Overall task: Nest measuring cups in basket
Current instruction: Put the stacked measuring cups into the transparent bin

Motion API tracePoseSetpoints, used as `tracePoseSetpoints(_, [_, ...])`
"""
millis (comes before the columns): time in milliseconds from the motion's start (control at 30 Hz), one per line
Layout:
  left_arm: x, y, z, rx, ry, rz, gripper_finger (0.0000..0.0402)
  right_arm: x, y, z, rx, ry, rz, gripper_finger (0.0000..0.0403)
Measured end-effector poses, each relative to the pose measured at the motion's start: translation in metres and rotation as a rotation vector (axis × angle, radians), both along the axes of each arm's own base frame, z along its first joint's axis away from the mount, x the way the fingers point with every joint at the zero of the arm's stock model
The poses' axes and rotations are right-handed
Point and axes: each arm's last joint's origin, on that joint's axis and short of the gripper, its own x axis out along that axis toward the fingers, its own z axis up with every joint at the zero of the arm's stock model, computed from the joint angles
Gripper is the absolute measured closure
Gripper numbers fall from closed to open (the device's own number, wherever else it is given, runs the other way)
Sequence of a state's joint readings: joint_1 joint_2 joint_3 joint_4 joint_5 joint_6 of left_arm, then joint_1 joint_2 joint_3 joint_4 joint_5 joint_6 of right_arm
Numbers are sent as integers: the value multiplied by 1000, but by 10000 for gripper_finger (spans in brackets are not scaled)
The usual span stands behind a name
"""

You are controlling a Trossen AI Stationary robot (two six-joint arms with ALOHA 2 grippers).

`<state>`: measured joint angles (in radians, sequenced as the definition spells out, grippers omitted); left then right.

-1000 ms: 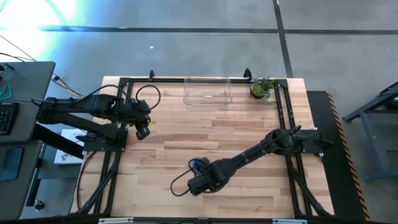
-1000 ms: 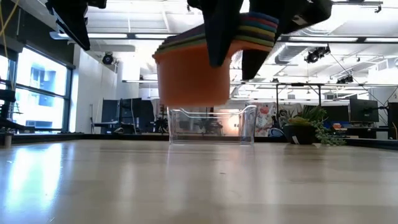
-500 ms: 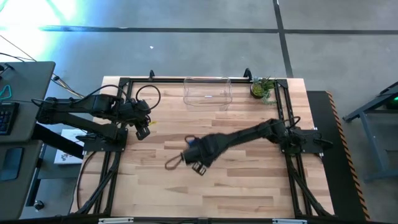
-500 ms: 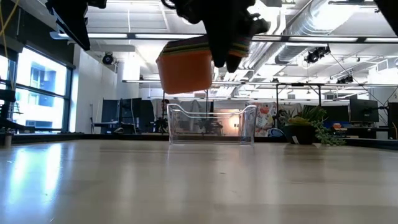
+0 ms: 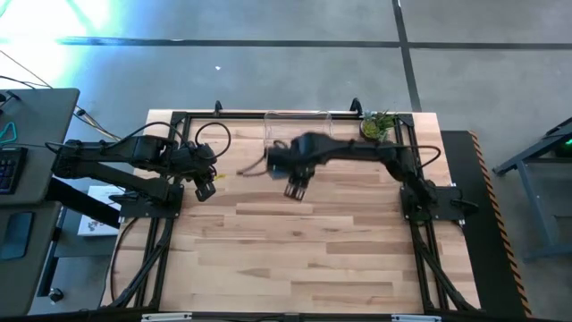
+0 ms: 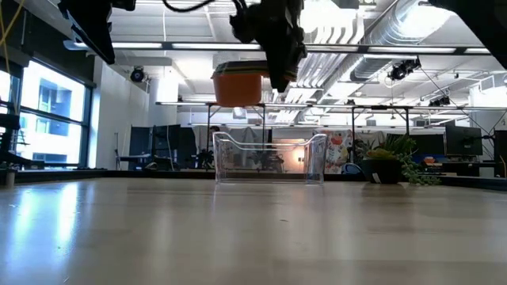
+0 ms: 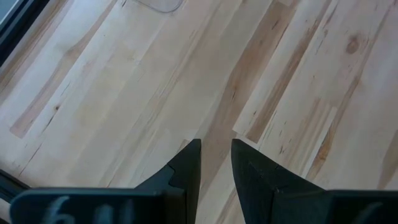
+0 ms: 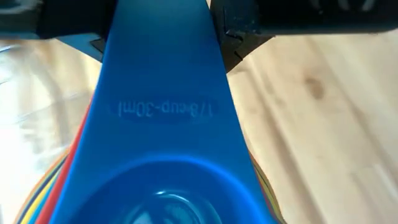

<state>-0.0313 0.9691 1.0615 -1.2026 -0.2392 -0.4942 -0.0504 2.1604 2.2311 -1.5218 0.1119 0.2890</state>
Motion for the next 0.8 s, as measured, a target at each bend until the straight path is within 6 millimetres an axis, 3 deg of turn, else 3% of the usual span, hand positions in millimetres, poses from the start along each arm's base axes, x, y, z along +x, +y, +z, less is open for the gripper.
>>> tracePoseSetpoints(333, [0, 0, 0, 0, 0, 0, 323, -24, -89, 17, -35, -11, 106, 281])
tracePoseSetpoints(633, [0, 0, 0, 0, 0, 0, 323, -46, -161, 18, -19, -62, 215, 281])
tracePoseSetpoints(800, [0, 0, 0, 0, 0, 0, 323, -51, -191, 7, -3, -107, 231, 281])
